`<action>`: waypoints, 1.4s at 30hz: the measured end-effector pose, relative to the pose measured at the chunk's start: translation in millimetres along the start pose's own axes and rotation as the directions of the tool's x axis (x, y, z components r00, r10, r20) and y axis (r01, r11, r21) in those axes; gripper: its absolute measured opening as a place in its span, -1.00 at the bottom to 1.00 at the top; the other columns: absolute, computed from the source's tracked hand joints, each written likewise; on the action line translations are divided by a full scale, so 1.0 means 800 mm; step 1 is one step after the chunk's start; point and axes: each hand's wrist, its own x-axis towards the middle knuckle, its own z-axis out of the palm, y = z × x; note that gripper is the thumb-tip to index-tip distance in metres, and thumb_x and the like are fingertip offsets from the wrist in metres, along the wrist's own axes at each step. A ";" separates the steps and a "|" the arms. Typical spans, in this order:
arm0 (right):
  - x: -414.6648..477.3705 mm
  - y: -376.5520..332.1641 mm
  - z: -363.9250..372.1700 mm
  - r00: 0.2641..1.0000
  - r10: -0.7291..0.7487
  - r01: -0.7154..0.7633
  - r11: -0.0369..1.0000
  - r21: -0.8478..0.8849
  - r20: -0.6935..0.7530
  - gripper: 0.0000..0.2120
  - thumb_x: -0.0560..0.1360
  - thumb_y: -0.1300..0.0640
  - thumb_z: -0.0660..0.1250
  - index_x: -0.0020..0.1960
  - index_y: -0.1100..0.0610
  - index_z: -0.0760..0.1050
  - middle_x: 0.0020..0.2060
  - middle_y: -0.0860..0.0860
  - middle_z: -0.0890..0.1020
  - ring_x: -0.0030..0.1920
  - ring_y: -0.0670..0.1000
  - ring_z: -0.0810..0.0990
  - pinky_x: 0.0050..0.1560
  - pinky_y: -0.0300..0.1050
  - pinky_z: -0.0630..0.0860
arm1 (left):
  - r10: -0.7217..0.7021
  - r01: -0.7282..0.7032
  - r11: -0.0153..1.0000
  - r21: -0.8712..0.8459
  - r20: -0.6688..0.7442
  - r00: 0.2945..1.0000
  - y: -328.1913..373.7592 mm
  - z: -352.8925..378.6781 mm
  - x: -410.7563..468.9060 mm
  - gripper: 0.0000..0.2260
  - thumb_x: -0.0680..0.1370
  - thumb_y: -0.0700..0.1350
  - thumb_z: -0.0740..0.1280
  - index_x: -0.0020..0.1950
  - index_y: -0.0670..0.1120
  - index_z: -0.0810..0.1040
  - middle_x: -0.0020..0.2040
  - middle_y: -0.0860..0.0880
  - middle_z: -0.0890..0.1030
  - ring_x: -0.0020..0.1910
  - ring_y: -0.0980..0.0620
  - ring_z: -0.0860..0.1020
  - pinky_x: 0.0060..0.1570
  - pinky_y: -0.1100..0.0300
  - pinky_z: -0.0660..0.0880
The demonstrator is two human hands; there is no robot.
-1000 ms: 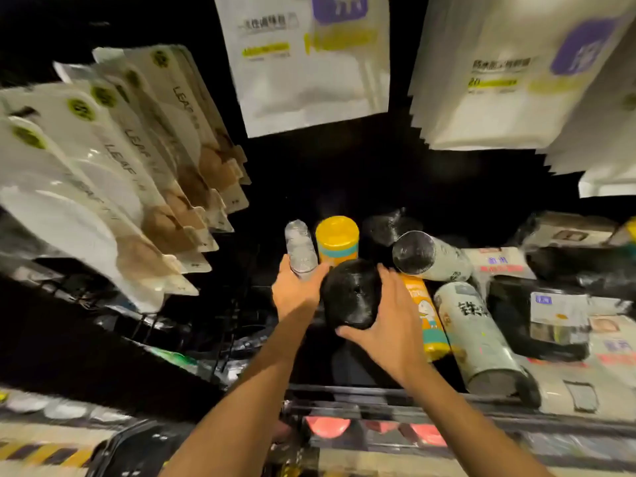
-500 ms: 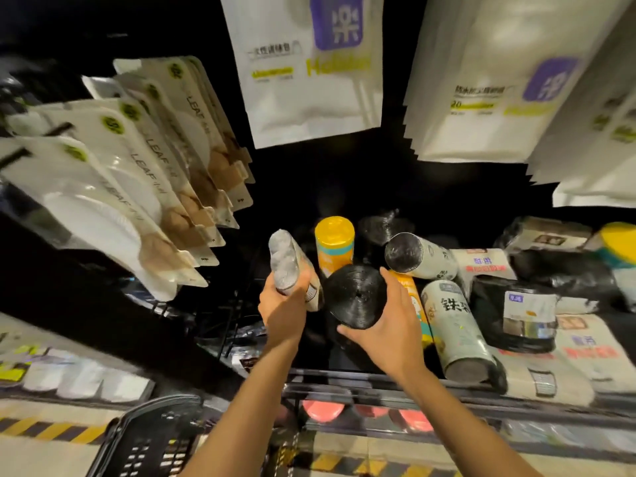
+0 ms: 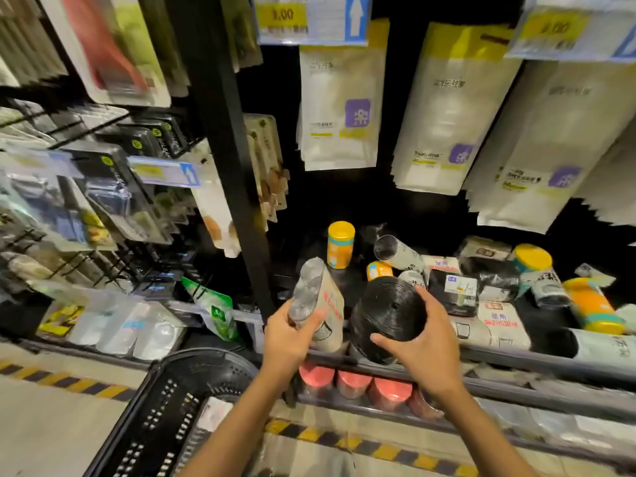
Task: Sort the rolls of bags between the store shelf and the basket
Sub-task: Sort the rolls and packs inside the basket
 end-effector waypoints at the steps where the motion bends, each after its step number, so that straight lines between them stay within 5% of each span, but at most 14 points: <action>1: -0.012 -0.004 -0.006 1.000 -0.010 0.010 1.000 0.007 -0.001 -0.05 0.12 -0.04 0.64 0.41 0.00 0.28 0.30 -0.05 0.42 0.31 0.00 0.38 0.27 -0.10 0.33 | -0.006 0.006 1.000 -0.030 0.001 1.000 0.003 -0.009 -0.017 -0.89 0.48 -0.26 0.39 -0.06 -0.08 0.58 -0.18 0.10 0.66 -0.21 0.26 0.62 -0.26 0.37 0.51; 10: -0.054 -0.033 0.005 0.967 -0.129 0.121 0.991 0.049 0.220 -0.04 0.11 -0.07 0.63 0.40 -0.01 0.28 0.31 -0.03 0.43 0.31 0.04 0.40 0.28 0.02 0.38 | -0.186 0.144 0.965 -0.220 -0.186 0.965 0.000 -0.089 -0.128 -0.89 0.53 -0.23 0.33 0.03 -0.21 0.59 -0.15 -0.16 0.69 -0.27 -0.03 0.64 -0.33 0.14 0.59; 17: -0.052 -0.059 0.023 0.821 -0.314 0.268 0.949 0.164 0.477 -0.05 0.14 -0.06 0.62 0.42 0.02 0.26 0.36 -0.03 0.39 0.35 0.02 0.36 0.36 0.02 0.34 | -0.340 0.134 0.898 -0.420 -0.467 0.816 -0.009 -0.113 -0.190 -0.96 0.53 -0.24 0.32 -0.06 -0.18 0.56 -0.14 -0.18 0.67 -0.21 -0.08 0.63 -0.29 0.13 0.58; 21: -0.052 -0.065 0.040 0.731 -0.390 0.353 0.919 0.178 0.560 -0.03 0.11 -0.10 0.62 0.42 0.03 0.29 0.36 -0.01 0.41 0.36 0.04 0.36 0.36 0.07 0.34 | -0.382 0.103 0.882 -0.461 -0.567 0.730 -0.023 -0.118 -0.224 -0.91 0.53 -0.29 0.30 0.02 -0.19 0.53 -0.05 -0.21 0.64 -0.07 -0.18 0.60 -0.09 -0.04 0.53; 26: -0.058 -0.084 0.077 0.624 -0.429 0.396 0.894 0.209 0.653 -0.05 0.11 -0.10 0.63 0.41 -0.01 0.28 0.34 -0.03 0.42 0.33 0.03 0.38 0.32 0.01 0.35 | -0.476 0.064 0.799 -0.598 -0.564 0.675 -0.046 -0.134 -0.247 -0.73 0.53 -0.36 0.20 0.24 -0.26 0.40 0.13 -0.27 0.56 0.07 -0.20 0.55 -0.18 -0.01 0.55; 35: -0.048 -0.132 0.215 0.455 -0.437 0.460 0.861 0.215 0.776 -0.03 0.15 -0.14 0.60 0.45 -0.09 0.20 0.38 -0.08 0.35 0.37 -0.02 0.33 0.30 -0.06 0.33 | -0.603 -0.030 0.683 -0.729 -0.587 0.540 -0.112 -0.202 -0.197 -0.76 0.46 -0.32 0.35 0.09 -0.21 0.41 0.06 -0.24 0.59 -0.12 -0.15 0.60 -0.40 0.09 0.56; 37: -0.041 -0.140 0.259 0.423 -0.423 0.476 0.856 0.200 0.802 -0.03 0.16 -0.12 0.60 0.45 -0.08 0.20 0.38 -0.08 0.35 0.37 -0.03 0.32 0.32 -0.08 0.31 | -0.633 -0.004 0.671 -0.742 -0.575 0.519 -0.136 -0.225 -0.174 -0.79 0.45 -0.33 0.37 -0.03 -0.15 0.39 0.03 -0.21 0.61 -0.06 -0.17 0.61 -0.39 0.12 0.57; 42: -0.029 -0.146 0.374 0.373 -0.337 0.511 0.852 0.112 0.864 -0.03 0.19 -0.11 0.60 0.47 -0.05 0.18 0.43 -0.06 0.30 0.41 -0.02 0.28 0.36 -0.07 0.27 | -0.663 0.094 0.702 -0.705 -0.600 0.447 -0.205 -0.282 -0.115 -0.76 0.48 -0.24 0.39 0.11 -0.14 0.44 0.03 -0.13 0.64 -0.03 -0.07 0.64 -0.23 0.13 0.59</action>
